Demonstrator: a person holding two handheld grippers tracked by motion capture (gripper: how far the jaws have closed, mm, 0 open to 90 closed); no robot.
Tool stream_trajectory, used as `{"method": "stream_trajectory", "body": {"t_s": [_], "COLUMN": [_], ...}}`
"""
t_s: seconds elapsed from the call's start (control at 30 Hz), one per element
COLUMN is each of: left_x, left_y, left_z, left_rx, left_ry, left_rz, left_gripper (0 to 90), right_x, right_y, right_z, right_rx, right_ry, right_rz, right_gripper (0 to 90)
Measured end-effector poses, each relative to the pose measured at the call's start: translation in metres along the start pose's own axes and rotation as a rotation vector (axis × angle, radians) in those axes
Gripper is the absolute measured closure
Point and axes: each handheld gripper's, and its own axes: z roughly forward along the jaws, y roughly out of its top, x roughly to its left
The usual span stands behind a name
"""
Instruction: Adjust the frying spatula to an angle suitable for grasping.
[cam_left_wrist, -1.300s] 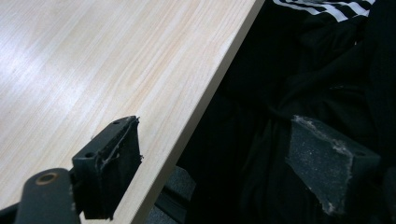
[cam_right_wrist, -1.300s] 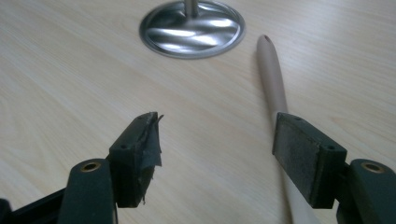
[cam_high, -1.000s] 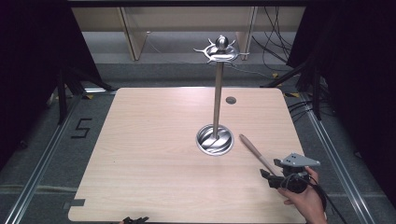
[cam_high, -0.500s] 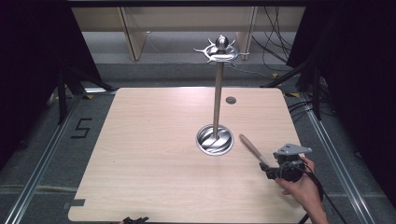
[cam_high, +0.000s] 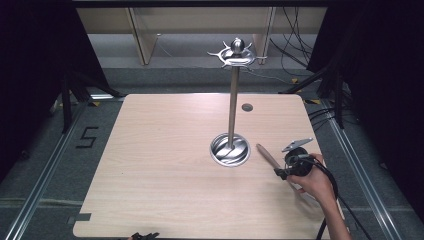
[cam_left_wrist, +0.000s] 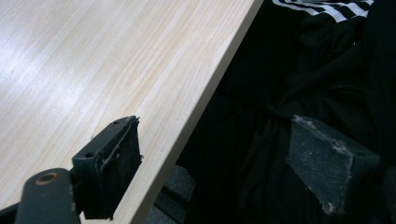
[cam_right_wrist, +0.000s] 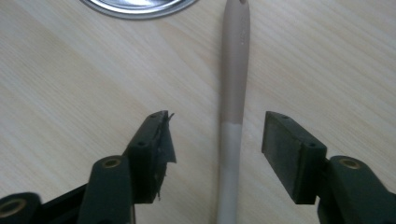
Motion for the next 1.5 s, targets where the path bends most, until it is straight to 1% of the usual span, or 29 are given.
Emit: {"method": "stream_trajectory", "body": {"t_s": [0.07, 0.1, 0.13, 0.23, 0.27, 0.37, 0.43, 0.47, 0.5, 0.53, 0.57, 0.6, 0.67, 0.7, 0.73, 0.8, 0.87, 0.9, 0.93, 0.97, 1.0, 1.1, 1.2, 1.23, 1.3, 1.33, 1.37, 1.4, 1.5], "left_x": [0.0, 0.0, 0.0, 0.0, 0.0, 0.0, 0.0, 0.0, 0.0, -0.001, -0.001, 0.0, 0.0, 0.0, 0.0, 0.0, 0.0, -0.001, -0.001, 0.0, 0.0, 0.0, 0.0, 0.0, 0.0, 0.0, 0.0, 0.0, -0.001], "left_y": [0.0, 0.0, 0.0, 0.0, 0.0, 0.0, 0.0, 0.0, 0.0, 0.0, 0.0, 0.0, 0.0, 0.0, 0.0, 0.0, 0.0, 0.0, 0.0, 0.0, 0.0, 0.0, 0.0, 0.0, 0.0, 0.0, 0.0, 0.0, 0.0], "left_z": [0.0, 0.0, 0.0, 0.0, 0.0, -0.001, 0.001, 0.001, 0.001, 0.001, 0.001, 0.001, 0.001, 0.001, 0.001, 0.001, 0.001, 0.0, 0.0, 0.0, 0.001, 0.001, 0.001, 0.001, 0.001, 0.0, 0.0, 0.001, 0.001], "left_rx": [0.001, 0.0, 0.002, 0.001, -0.001, 0.001, -0.003, 0.0, 0.0, -0.001, -0.001, -0.002, 0.002, 0.002, 0.001, 0.001, 0.0, -0.003, -0.003, -0.001, 0.001, 0.002, 0.0, -0.001, 0.001, 0.003, 0.002, 0.001, 0.002], "left_ry": [-0.001, -0.001, 0.003, -0.001, -0.015, -0.003, -0.014, -0.009, -0.009, -0.012, -0.012, -0.012, -0.009, -0.009, -0.013, -0.012, -0.012, -0.013, -0.013, -0.013, -0.01, -0.008, -0.013, -0.013, -0.011, -0.001, -0.002, -0.014, -0.009], "left_rz": [0.001, 0.003, 0.004, 0.003, 0.004, 0.005, -0.001, 0.004, 0.004, 0.002, 0.002, 0.001, 0.003, 0.003, 0.004, 0.004, 0.003, -0.001, -0.001, 0.0, 0.003, 0.003, 0.003, 0.003, 0.002, 0.006, 0.003, 0.003, 0.002], "left_gripper": [16.7, 16.7, 16.7, 16.7, 16.7, 16.7, 16.7, 16.7, 16.7, 16.7, 16.7, 16.7, 16.7, 16.7, 16.7, 16.7, 16.7, 16.7, 16.7, 16.7, 16.7, 16.7, 16.7, 16.7, 16.7, 16.7, 16.7, 16.7, 16.7], "right_x": [-0.001, -0.002, -0.001, -0.004, -0.005, -0.008, -0.009, -0.01, -0.01, -0.014, -0.014, -0.014, -0.015, -0.015, -0.015, -0.014, -0.015, -0.017, -0.017, -0.016, -0.018, -0.02, -0.02, -0.02, -0.021, -0.021, -0.021, -0.022, -0.022], "right_y": [0.002, 0.005, 0.007, 0.011, 0.013, 0.016, 0.017, 0.02, 0.02, 0.022, 0.022, 0.023, 0.024, 0.024, 0.025, 0.025, 0.026, 0.026, 0.026, 0.026, 0.026, 0.029, 0.031, 0.033, 0.035, 0.035, 0.035, 0.035, 0.035], "right_z": [0.002, 0.008, 0.01, 0.019, 0.021, 0.025, 0.026, 0.027, 0.027, 0.029, 0.029, 0.031, 0.034, 0.034, 0.037, 0.039, 0.042, 0.044, 0.044, 0.044, 0.045, 0.045, 0.047, 0.049, 0.05, 0.051, 0.051, 0.051, 0.052], "right_rx": [0.012, 0.041, 0.056, 0.093, 0.112, 0.139, 0.137, 0.153, 0.153, 0.15, 0.15, 0.173, 0.186, 0.186, 0.188, 0.196, 0.22, 0.207, 0.207, 0.228, 0.217, 0.225, 0.24, 0.253, 0.263, 0.268, 0.276, 0.271, 0.277], "right_ry": [0.004, -0.003, -0.002, 0.0, -0.004, -0.004, -0.006, 0.006, 0.006, 0.003, 0.003, 0.003, 0.009, 0.009, 0.022, 0.023, 0.026, 0.024, 0.024, 0.023, 0.029, 0.039, 0.037, 0.032, 0.036, 0.039, 0.04, 0.046, 0.047], "right_rz": [0.003, 0.008, 0.019, 0.018, 0.009, 0.0, -0.01, 0.001, 0.001, -0.03, -0.03, -0.028, -0.038, -0.038, -0.045, -0.04, -0.041, -0.058, -0.058, -0.034, -0.05, -0.056, -0.057, -0.071, -0.067, -0.067, -0.056, -0.074, -0.066], "right_gripper": [46.5, 52.7, 53.9, 58.1, 59.0, 61.1, 61.7, 62.6, 62.6, 63.3, 63.3, 64.5, 65.0, 65.0, 65.9, 66.5, 67.5, 67.8, 67.8, 68.3, 68.7, 69.7, 71.1, 71.7, 71.7, 71.7, 71.8, 71.8, 71.9]}}
